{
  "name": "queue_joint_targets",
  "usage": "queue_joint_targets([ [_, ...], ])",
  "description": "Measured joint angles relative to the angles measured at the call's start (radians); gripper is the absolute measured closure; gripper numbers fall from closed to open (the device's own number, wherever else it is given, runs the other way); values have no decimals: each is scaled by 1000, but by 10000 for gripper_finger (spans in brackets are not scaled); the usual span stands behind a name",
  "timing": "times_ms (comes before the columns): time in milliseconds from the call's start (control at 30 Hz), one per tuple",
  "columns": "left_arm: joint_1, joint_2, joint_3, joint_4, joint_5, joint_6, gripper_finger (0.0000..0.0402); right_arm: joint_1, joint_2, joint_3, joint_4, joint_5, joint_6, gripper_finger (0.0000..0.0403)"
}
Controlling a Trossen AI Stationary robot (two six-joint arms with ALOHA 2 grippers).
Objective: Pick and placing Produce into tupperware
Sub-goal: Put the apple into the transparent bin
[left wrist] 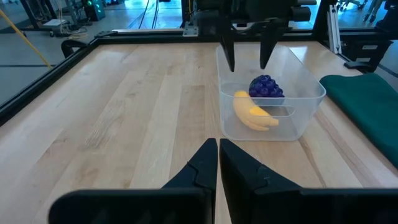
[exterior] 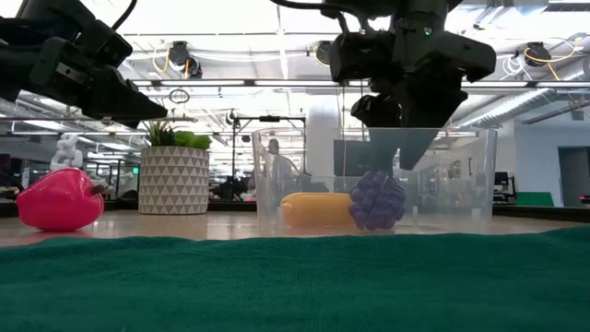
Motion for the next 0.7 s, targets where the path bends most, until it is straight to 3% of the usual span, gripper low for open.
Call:
queue_joint_targets([
  [367, 0, 0, 0, -1, 0, 1, 378, 0, 0, 0, -4, -5, 3, 150],
  [700, 0, 0, 0, -1, 0, 3, 378, 0, -4, 45, -55, -8, -22, 257],
])
